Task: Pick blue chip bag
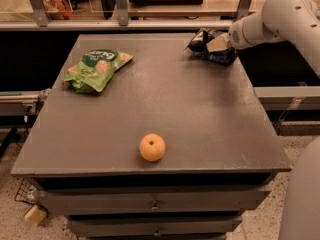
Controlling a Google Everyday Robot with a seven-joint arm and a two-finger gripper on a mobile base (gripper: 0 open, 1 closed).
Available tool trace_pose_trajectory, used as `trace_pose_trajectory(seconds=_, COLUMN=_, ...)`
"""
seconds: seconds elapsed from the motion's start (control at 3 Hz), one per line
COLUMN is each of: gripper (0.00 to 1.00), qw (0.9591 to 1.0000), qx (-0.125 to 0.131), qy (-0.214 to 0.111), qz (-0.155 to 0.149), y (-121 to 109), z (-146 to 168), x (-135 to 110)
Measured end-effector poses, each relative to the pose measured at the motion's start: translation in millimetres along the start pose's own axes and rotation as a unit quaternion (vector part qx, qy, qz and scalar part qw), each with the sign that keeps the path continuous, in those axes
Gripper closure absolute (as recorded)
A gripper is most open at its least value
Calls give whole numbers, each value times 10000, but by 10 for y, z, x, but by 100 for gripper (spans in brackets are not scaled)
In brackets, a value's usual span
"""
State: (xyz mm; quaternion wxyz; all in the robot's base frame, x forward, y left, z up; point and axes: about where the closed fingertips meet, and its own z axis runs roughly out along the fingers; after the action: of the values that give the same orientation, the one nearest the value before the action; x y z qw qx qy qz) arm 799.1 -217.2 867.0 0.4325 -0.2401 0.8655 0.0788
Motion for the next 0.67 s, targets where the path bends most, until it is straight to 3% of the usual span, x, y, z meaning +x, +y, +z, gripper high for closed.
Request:
trace_pose_trajectory(seconds=0.33, gripper=99, qw=9987, qx=-317, qy=-316, qz=-243, y=233, z=-322, x=-219)
trace_pose_trajectory(seconds=0.67, gripper=100, qw=9922, qx=-848, qy=-723, qz=-555, y=625, z=-777, x=-484)
